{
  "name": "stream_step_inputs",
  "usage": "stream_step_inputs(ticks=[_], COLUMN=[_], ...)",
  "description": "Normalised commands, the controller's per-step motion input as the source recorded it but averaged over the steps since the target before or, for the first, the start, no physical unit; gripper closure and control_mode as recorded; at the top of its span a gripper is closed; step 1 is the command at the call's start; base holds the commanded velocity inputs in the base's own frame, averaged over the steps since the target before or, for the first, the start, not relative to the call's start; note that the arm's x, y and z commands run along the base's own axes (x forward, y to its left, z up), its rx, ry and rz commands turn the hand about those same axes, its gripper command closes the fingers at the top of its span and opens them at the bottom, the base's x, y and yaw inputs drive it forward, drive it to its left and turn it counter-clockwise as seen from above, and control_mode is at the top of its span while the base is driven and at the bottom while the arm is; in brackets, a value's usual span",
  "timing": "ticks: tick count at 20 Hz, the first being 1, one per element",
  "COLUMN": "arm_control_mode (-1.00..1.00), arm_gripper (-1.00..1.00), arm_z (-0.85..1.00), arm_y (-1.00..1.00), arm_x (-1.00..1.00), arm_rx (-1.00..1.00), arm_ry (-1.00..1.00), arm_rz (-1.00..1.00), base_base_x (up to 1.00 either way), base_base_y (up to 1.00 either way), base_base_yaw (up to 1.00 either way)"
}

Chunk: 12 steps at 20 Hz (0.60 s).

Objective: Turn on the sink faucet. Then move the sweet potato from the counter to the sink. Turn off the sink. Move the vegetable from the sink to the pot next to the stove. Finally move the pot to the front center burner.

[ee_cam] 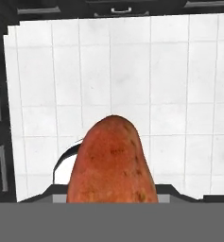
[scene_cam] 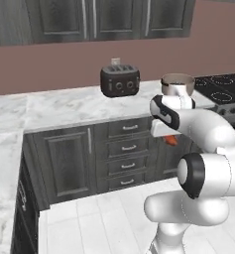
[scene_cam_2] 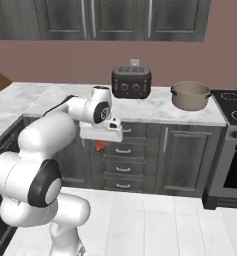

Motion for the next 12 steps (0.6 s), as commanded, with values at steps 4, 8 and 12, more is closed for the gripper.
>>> stream_step_inputs(ticks=[4, 8, 12], arm_control_mode=[1.0, 1.0, 1.0], arm_gripper=[1.0, 1.0, 1.0], arm_z=[0.0, 0.0, 0.0], arm_y=[0.0, 0.0, 0.0], arm_x=[0.0, 0.0, 0.0], arm_rx=[0.0, 0.0, 0.0], arm_ry=[0.0, 0.0, 0.0], arm_rz=[0.0, 0.0, 0.0], base_base_x=[0.51, 0.63, 0.6], base_base_y=[-0.85, -0.75, -0.85], base_base_yaw=[-0.15, -0.03, 0.0])
